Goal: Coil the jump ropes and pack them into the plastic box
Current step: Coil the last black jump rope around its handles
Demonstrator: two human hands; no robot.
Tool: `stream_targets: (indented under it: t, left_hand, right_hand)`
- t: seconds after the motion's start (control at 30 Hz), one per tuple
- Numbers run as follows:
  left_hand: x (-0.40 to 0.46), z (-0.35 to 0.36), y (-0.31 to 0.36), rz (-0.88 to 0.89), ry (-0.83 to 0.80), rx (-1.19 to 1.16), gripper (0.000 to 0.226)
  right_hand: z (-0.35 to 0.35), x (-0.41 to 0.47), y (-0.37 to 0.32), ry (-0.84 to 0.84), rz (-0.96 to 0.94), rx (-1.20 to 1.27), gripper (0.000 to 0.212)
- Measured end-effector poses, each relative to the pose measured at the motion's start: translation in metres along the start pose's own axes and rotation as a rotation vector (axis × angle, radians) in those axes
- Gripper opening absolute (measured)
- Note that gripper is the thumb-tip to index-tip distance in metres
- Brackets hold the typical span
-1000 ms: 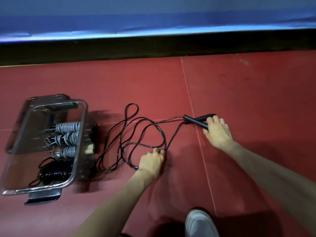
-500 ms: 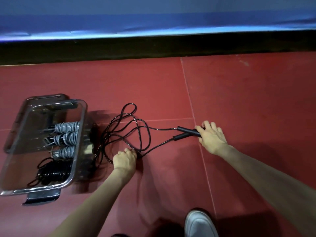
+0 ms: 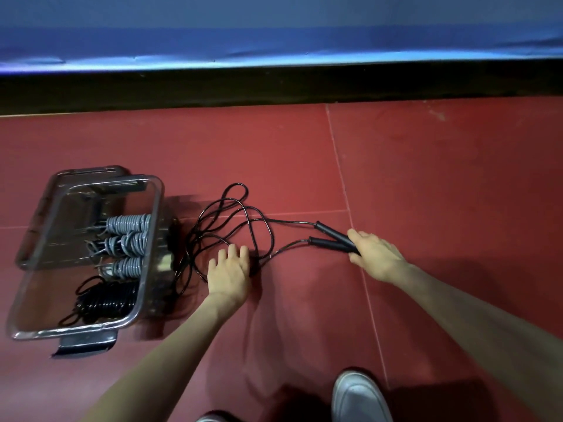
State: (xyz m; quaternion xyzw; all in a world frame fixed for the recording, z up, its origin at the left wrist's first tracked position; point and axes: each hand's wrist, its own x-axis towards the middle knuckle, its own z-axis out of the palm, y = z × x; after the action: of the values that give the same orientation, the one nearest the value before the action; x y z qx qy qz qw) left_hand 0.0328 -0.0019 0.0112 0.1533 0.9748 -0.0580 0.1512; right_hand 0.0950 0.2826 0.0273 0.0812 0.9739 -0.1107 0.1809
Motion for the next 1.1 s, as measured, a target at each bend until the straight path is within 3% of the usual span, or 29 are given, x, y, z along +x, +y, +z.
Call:
stream_targets:
  t: [0.13,0.2,0.3,0.37,0.5,0.63,0.83,0.97,1.1]
  left_hand:
    - [0.005,-0.034,0.006,0.086,0.117,-0.194,0.045]
    - [0.010,-0.060,0.004,0.169,0.152,-0.239,0.059]
    - [0.006,-0.122,0.010,0.288,0.259,-0.495,0.069]
    - [0.001,-0.172,0.017,0.379,0.295,-0.611,0.060]
    - [-0.030,-0.276,0.027,0.465,0.374,-0.937,0.009]
    - [-0.062,-0.371,0.027,0.428,0.510,-1.203,0.019]
    - [-0.091,-0.420,0.020,0.361,0.595,-1.235,0.019]
    - [-0.107,-0.425,0.022,0.330,0.651,-1.430,0.020]
    - [-0.106,-0.424,0.030,0.326,0.657,-1.508,0.014]
  right_hand:
    - [-0.032,-0.012,-0.012,0.102,-0.075,0.337,0.015]
    - [-0.056,-0.023,-0.022,0.130,-0.103,0.424,0.017]
    - [-0.106,-0.047,-0.039,0.179,-0.173,0.463,0.017]
    - [-0.140,-0.063,-0.052,0.209,-0.220,0.474,0.015]
    - [-0.225,-0.103,-0.074,0.390,-0.291,0.520,0.014]
    - [-0.323,-0.148,-0.091,0.637,-0.328,0.648,0.012]
    - [-0.433,-0.207,-0.105,0.947,-0.339,0.958,0.010]
    - [-0.459,-0.231,-0.113,0.952,-0.333,0.977,0.007]
    - [-0.445,-0.237,-0.128,0.770,-0.361,1.227,0.008]
